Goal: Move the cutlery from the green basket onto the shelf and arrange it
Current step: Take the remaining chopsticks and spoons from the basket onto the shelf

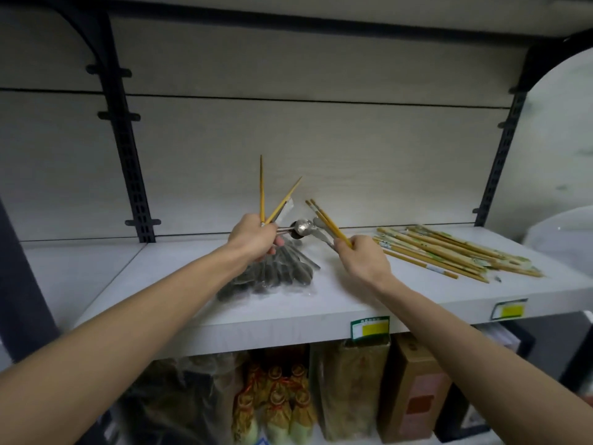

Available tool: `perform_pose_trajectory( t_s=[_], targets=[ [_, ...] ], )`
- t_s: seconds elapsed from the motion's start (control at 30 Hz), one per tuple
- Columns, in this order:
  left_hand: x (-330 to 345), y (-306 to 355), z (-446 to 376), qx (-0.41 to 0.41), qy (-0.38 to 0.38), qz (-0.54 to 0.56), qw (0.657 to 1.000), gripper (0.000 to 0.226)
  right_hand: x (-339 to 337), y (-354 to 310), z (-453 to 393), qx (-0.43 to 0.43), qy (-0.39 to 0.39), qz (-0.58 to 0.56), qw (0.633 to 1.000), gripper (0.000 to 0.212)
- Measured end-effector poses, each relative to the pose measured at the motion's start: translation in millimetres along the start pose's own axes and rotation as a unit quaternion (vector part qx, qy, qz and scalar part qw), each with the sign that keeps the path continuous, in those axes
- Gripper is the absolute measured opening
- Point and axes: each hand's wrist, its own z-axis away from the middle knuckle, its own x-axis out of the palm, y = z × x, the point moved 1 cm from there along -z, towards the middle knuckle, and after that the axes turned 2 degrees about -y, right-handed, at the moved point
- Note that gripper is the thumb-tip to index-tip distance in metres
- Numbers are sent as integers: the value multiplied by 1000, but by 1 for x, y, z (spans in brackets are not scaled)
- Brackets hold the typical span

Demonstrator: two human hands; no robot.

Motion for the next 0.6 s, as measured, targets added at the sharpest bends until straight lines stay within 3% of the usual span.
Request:
perform_pose_trajectory(
  t_s=[0.27,0.47,0.6],
  targets=[
    [41,11,16,-47,-4,-103,994,32,-10,4,-13,-2,-96,43,994,51],
    [57,24,10,-103,20,-71,992,28,-25,17,-34,3,-216,16,976,32],
    [70,24,8,-101,35,-124,987,25,-35,22,-45,12,-261,-21,965,25]
  ],
)
